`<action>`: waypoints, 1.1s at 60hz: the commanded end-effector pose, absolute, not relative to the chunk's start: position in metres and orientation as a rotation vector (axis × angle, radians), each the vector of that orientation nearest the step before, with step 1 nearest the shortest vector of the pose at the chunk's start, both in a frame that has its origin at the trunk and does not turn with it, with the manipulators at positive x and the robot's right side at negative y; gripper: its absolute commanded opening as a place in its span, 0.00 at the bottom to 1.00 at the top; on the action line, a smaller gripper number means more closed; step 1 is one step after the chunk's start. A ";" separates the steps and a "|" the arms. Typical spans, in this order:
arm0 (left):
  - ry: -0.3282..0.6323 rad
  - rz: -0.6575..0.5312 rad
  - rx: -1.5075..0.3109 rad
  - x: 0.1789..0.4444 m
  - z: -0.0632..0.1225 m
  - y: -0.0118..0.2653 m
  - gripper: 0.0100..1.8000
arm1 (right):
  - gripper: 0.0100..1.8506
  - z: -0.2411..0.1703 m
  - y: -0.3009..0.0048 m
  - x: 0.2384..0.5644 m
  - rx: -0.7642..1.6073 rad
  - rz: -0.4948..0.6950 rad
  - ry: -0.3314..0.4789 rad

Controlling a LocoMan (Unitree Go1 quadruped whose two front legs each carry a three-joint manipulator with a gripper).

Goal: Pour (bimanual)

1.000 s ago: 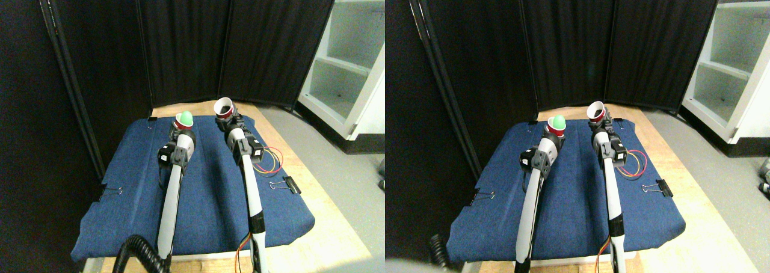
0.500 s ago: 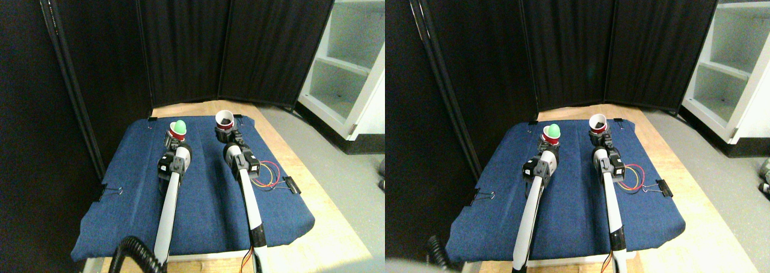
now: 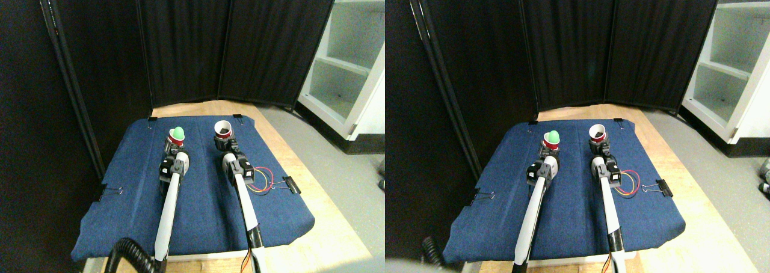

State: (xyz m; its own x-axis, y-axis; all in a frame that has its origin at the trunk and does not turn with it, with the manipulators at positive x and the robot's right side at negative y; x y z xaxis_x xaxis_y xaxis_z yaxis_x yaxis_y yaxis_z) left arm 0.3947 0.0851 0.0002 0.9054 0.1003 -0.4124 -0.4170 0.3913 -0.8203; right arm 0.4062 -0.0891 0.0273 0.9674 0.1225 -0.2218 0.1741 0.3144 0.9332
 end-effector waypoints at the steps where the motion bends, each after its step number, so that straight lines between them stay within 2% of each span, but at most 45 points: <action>1: 0.262 0.337 -1.157 0.401 0.006 0.083 0.00 | 0.00 0.024 -0.089 0.411 1.243 -0.044 0.231; 10: 0.259 0.344 -1.170 0.403 0.005 0.079 0.00 | 0.00 0.014 -0.089 0.414 1.196 -0.068 0.210; 19: 0.260 0.354 -1.185 0.406 0.001 0.076 0.00 | 0.00 0.007 -0.089 0.413 1.259 -0.119 0.218; 37: 0.257 0.388 -1.205 0.406 -0.006 0.072 0.00 | 0.00 -0.002 -0.092 0.413 1.286 -0.144 0.219; 50: 0.243 0.404 -1.227 0.406 -0.021 0.073 0.00 | 0.00 -0.007 -0.095 0.413 1.360 -0.150 0.224; 66: 0.220 0.425 -1.223 0.406 -0.034 0.076 0.00 | 0.00 -0.009 -0.099 0.411 1.329 -0.173 0.204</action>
State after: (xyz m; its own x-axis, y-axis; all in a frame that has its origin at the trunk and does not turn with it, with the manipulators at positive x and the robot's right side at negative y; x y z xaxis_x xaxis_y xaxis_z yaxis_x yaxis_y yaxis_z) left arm 0.4048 0.0751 -0.0286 0.9031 0.1813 -0.3892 -0.4266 0.2756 -0.8614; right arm 0.4084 -0.0989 -0.0116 0.9593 -0.0011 -0.2823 0.2740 0.2445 0.9301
